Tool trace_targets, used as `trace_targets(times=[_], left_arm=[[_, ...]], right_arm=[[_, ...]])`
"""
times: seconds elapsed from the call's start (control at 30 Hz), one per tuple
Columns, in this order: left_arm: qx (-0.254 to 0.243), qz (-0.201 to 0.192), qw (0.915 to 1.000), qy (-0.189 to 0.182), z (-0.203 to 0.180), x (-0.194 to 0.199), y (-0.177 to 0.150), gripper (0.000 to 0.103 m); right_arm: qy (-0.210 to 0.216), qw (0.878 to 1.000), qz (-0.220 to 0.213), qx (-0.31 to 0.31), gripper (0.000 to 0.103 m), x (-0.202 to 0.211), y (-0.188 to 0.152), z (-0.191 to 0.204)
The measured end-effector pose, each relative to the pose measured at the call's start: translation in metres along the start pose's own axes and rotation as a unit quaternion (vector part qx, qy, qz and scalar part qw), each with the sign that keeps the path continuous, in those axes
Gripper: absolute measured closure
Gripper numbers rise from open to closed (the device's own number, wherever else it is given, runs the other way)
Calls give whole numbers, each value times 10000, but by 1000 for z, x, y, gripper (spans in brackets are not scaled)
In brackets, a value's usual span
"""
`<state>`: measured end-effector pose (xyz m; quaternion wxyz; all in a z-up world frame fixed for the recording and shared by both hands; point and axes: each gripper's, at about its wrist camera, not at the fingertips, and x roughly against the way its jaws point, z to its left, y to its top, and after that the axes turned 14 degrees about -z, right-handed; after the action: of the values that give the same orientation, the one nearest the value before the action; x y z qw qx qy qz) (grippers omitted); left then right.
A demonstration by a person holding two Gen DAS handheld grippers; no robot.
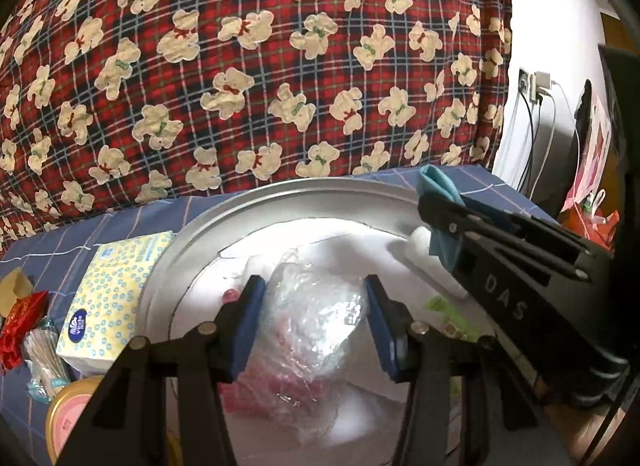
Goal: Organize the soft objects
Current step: 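Carry the plastic bag and teal cloth over the round metal tin with both tools, then open both tools to drop the teal cloth and plastic bag into the tin, then withdraw both tools from the tin back toward the table items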
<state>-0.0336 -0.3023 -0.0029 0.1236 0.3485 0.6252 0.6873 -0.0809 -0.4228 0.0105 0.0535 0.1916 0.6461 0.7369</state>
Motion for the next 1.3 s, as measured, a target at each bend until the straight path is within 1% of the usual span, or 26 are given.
trace_targets(times=[0.1,0.17,0.2,0.23,0.27,0.3,0.33,0.37,0.4,0.43,0.53,0.63,0.7,0.77,0.9,0.97,1.03,1.1,1.13,1.17,1.3], left_arm=[[-55,-36,10000,18,-1,0,-1,52],[-89,-65,9999,52,-1,1,-1,50],[-103,-70,9999,59,-1,1,-1,47],[-112,-77,9999,71,-1,1,-2,38],[-114,-134,9998,86,-2,3,-1,27],[-150,-182,9996,126,-2,5,-1,22],[-211,-245,9993,164,-4,7,-1,10],[-277,-349,9988,194,-5,11,0,4],[-305,-400,9985,206,-6,12,0,3],[-344,-488,9980,218,-7,16,0,3],[-367,-641,9971,203,-7,22,3,2],[-318,-684,9970,186,-4,24,3,2],[-263,-668,9973,170,-2,25,3,2],[-199,-683,9974,128,1,28,3,2],[-177,-829,9962,186,4,36,4,2],[-171,-893,9957,202,8,41,4,2],[-187,-929,9952,245,12,45,4,2],[-229,-957,9946,333,17,48,2,2],[-243,-962,9944,367,19,49,1,2],[-265,-970,9939,441,23,51,0,2],[-172,-969,9935,563,38,58,-4,2]], right_arm=[[68,10000,39,-45,83,-1,-1,0],[120,9999,75,-95,82,-2,-1,-1],[168,9997,116,-129,80,-2,-2,-1],[205,9995,156,-162,72,-2,-2,-1],[222,9994,169,-187,59,-2,-2,-1],[230,9994,146,-208,51,-1,-2,-2],[222,9995,47,-236,36,3,0,-3],[204,9995,-58,-252,26,7,1,-4],[181,9992,-204,-278,24,12,4,-5],[162,9987,-371,-325,24,18,6,-8],[65,9964,-647,-546,23,28,10,-17],[7,9950,-630,-777,23,26,11,-26],[69,9935,-581,-975,23,25,10,-31],[79,9925,-630,-1043,23,27,11,-32],[-77,9918,-870,-928,23,34,10,-29],[-175,9905,-1071,-842,23,41,10,-26],[-233,9875,-1377,-729,23,50,12,-21],[-269,9854,-1577,-586,21,57,13,-14],[-307,9850,-1614,-531,15,59,14,-12],[-359,9842,-1672,-455,13,61,13,-8],[-391,9829,-1766,-354,13,64,12,-3]])
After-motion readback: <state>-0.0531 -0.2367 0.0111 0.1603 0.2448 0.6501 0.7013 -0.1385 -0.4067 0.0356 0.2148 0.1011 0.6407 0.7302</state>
